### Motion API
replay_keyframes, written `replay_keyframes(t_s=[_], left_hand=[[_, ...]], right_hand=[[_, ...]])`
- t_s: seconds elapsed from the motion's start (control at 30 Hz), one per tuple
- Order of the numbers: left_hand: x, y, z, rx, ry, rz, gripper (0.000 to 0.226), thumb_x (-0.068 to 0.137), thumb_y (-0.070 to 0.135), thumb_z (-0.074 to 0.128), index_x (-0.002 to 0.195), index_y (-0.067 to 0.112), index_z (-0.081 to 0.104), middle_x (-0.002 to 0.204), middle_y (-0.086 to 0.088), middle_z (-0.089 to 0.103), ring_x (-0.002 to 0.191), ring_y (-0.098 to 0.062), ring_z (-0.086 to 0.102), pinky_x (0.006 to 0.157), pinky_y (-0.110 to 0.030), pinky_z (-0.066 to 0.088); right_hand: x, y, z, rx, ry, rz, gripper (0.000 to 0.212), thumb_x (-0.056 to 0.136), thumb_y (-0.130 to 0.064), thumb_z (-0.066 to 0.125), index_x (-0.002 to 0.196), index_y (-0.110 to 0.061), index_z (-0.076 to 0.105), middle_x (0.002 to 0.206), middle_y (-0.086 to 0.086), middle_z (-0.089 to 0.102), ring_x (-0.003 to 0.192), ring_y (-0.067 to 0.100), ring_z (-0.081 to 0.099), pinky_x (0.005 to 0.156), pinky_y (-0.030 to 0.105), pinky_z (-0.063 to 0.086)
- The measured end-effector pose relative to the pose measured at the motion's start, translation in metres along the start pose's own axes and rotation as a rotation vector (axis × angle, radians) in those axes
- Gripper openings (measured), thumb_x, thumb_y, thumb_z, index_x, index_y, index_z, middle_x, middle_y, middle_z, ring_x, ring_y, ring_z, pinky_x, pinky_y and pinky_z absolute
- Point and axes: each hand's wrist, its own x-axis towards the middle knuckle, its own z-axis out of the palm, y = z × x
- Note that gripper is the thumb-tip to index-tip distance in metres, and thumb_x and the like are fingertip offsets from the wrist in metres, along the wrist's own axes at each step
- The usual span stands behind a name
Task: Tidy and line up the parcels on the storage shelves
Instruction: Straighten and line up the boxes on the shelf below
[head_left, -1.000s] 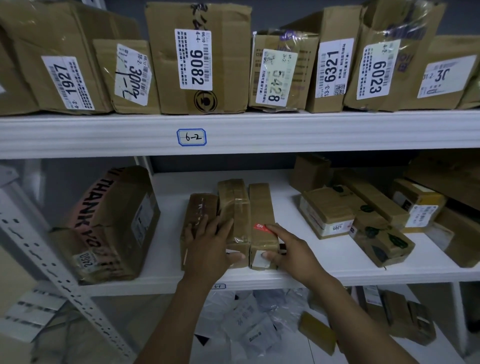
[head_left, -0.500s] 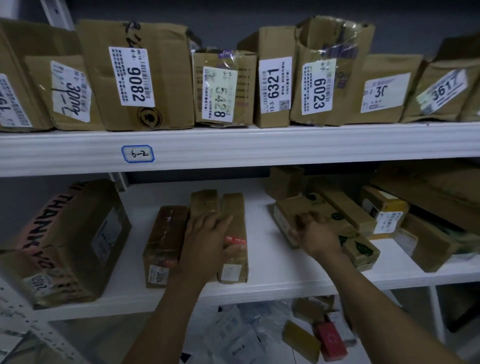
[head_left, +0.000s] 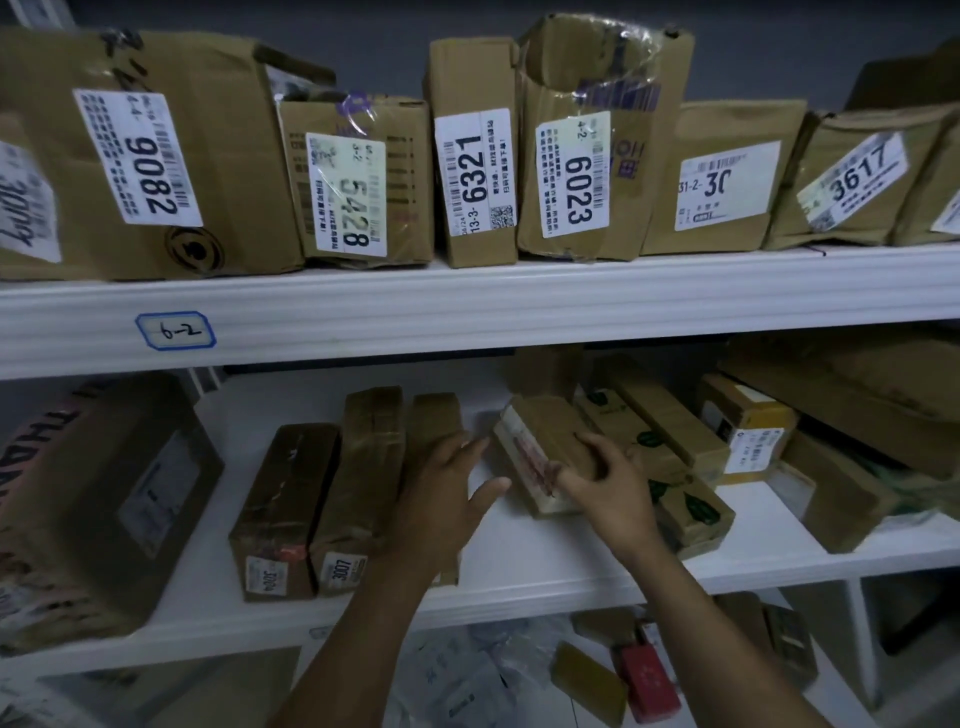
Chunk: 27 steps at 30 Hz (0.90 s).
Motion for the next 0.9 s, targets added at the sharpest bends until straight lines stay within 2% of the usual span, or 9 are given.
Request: replay_keyframes(t_s=[0.17,0.27,0.4,0.53,0.6,0.67,0.73,0.8,0.9], left_hand=[[0.001,0.022,0.008,-0.344,-0.013,-0.121,0.067,0.088,0.048,0.061,0.147,0.032,0.034,0.153,0.01,0.028,0.136,-0.01,0.036,0.11,-0.034,0.037],[-0.002,0.025,0.01,-0.557,-0.12,-0.181,0.08,0.084,0.047,0.067,0.15,0.034,0.024,0.153,0.008,0.033,0.135,-0.01,0.039,0.109,-0.039,0.041],[-0.014,0.028,0.009,-0.65,-0.236,-0.152,0.085,0.084,0.03,0.073,0.151,0.032,0.02,0.146,0.018,0.037,0.132,-0.003,0.038,0.109,-0.03,0.039],[-0.022,0.024,0.006,-0.435,-0.231,-0.089,0.07,0.086,0.016,0.07,0.147,0.024,0.036,0.143,0.004,0.049,0.125,-0.008,0.051,0.105,-0.027,0.044],[-0.028,0.024,0.0,-0.228,-0.221,-0.019,0.058,0.09,0.017,0.066,0.143,0.022,0.045,0.14,0.002,0.054,0.12,-0.009,0.056,0.097,-0.013,0.042],[-0.031,0.02,-0.004,-0.128,-0.209,0.043,0.05,0.091,0.014,0.063,0.139,0.019,0.05,0.138,0.003,0.055,0.118,-0.009,0.056,0.09,-0.003,0.036],[-0.033,0.014,-0.01,-0.07,-0.182,0.082,0.048,0.091,0.011,0.062,0.138,0.018,0.052,0.138,0.003,0.054,0.119,-0.009,0.053,0.093,-0.001,0.033],[-0.034,0.002,-0.014,0.052,-0.139,0.106,0.049,0.09,0.019,0.064,0.137,0.022,0.053,0.141,0.005,0.051,0.125,-0.011,0.047,0.109,-0.02,0.032],[-0.034,-0.02,-0.019,0.25,-0.104,0.114,0.056,0.083,0.037,0.069,0.136,0.03,0.053,0.142,0.008,0.049,0.132,-0.015,0.039,0.113,-0.045,0.026]], right_hand=[[-0.023,-0.002,-0.013,0.488,-0.18,0.116,0.021,0.092,-0.044,0.058,0.109,-0.033,0.065,0.11,-0.002,0.07,0.098,0.013,0.068,0.088,0.039,0.056],[-0.034,-0.008,-0.016,0.516,-0.228,0.218,0.028,0.098,-0.044,0.046,0.107,-0.026,0.066,0.103,0.004,0.072,0.095,0.019,0.069,0.08,0.037,0.058],[-0.044,-0.012,-0.016,0.547,-0.278,0.342,0.034,0.101,-0.043,0.039,0.106,-0.021,0.065,0.098,0.011,0.071,0.095,0.027,0.069,0.081,0.042,0.059],[-0.045,-0.002,-0.009,0.146,-0.241,0.144,0.035,0.099,-0.042,0.043,0.129,-0.027,0.055,0.117,0.001,0.066,0.103,0.017,0.063,0.092,0.037,0.052],[-0.047,-0.002,-0.006,0.052,-0.289,0.029,0.046,0.098,-0.035,0.052,0.142,-0.029,0.04,0.127,-0.005,0.058,0.112,0.014,0.058,0.097,0.032,0.049],[-0.049,-0.004,-0.001,-0.003,-0.329,-0.07,0.054,0.096,-0.027,0.057,0.145,-0.029,0.036,0.132,-0.008,0.05,0.122,0.013,0.052,0.1,0.027,0.046],[-0.047,-0.006,0.005,-0.104,-0.328,-0.151,0.053,0.093,-0.03,0.061,0.143,-0.03,0.041,0.148,-0.004,0.039,0.135,0.017,0.041,0.109,0.035,0.04],[-0.047,-0.013,0.009,-0.206,-0.35,-0.186,0.052,0.093,-0.036,0.061,0.142,-0.029,0.045,0.159,-0.003,0.02,0.143,0.016,0.028,0.116,0.034,0.03],[-0.044,-0.021,0.012,-0.292,-0.419,-0.217,0.063,0.088,-0.039,0.066,0.145,-0.022,0.042,0.159,-0.005,0.02,0.142,0.013,0.028,0.112,0.023,0.026]])
